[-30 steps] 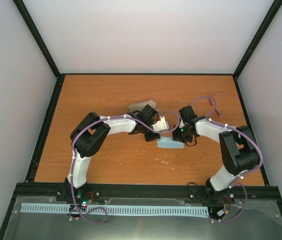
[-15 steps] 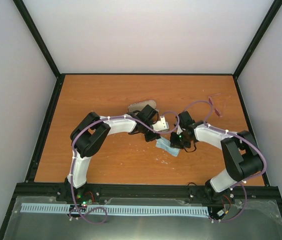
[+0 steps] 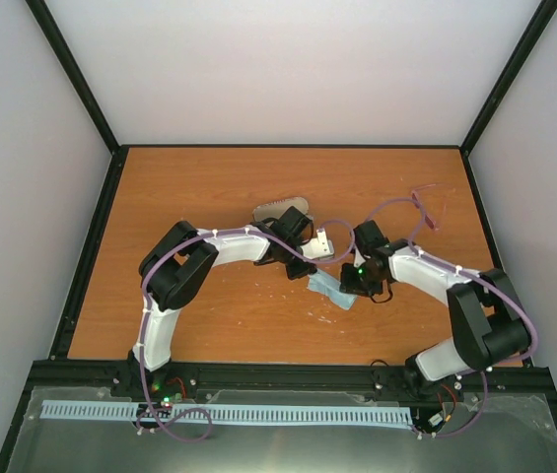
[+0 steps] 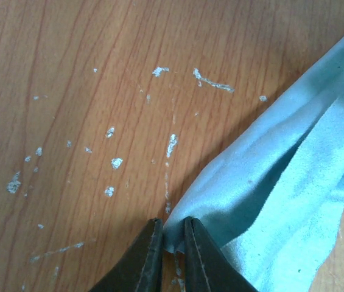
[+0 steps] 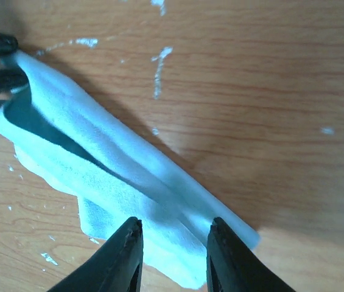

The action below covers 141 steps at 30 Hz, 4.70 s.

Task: Organize the sunglasses
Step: Fold the glasses cleaning cloth at the center of the board.

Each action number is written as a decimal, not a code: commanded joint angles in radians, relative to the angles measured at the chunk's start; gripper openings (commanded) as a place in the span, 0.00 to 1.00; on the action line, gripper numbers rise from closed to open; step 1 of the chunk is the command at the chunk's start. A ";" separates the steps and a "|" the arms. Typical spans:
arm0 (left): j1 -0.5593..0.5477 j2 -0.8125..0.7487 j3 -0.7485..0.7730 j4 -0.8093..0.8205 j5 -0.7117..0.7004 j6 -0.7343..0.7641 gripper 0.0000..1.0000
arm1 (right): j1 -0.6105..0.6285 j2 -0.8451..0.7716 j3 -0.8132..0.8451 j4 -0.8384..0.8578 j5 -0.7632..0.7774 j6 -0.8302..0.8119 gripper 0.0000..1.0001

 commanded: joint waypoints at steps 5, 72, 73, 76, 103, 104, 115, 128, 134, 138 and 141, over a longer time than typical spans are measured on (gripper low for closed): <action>-0.013 0.009 0.000 -0.002 -0.020 0.022 0.13 | -0.003 -0.156 -0.028 -0.078 0.167 0.090 0.25; -0.013 -0.007 -0.033 0.028 -0.025 0.020 0.13 | 0.032 -0.030 0.072 -0.061 0.029 0.005 0.51; -0.013 -0.008 -0.033 0.028 -0.026 0.021 0.13 | 0.030 -0.039 0.061 -0.063 0.038 0.008 0.53; -0.013 -0.010 -0.034 0.028 -0.026 0.024 0.13 | 0.030 -0.055 0.024 -0.053 0.035 0.017 0.56; -0.013 -0.011 -0.036 0.027 -0.029 0.023 0.12 | 0.019 -0.030 -0.059 -0.003 0.055 0.046 0.33; -0.013 -0.012 -0.038 0.025 -0.029 0.024 0.12 | 0.019 -0.026 -0.057 -0.004 0.057 0.044 0.33; -0.013 -0.020 -0.042 0.023 -0.039 0.022 0.14 | 0.018 0.012 -0.053 -0.008 0.078 0.035 0.04; -0.007 -0.074 -0.106 0.022 -0.061 0.017 0.20 | -0.053 0.012 0.004 -0.050 0.192 -0.036 0.03; 0.011 -0.095 -0.092 0.041 -0.040 -0.026 0.52 | -0.061 0.059 0.045 -0.054 0.176 -0.075 0.03; 0.020 -0.074 -0.044 0.022 -0.011 -0.037 0.51 | -0.061 0.064 0.049 -0.051 0.173 -0.082 0.03; 0.020 -0.054 -0.019 0.014 0.011 -0.035 0.50 | -0.062 0.064 0.050 -0.050 0.168 -0.084 0.03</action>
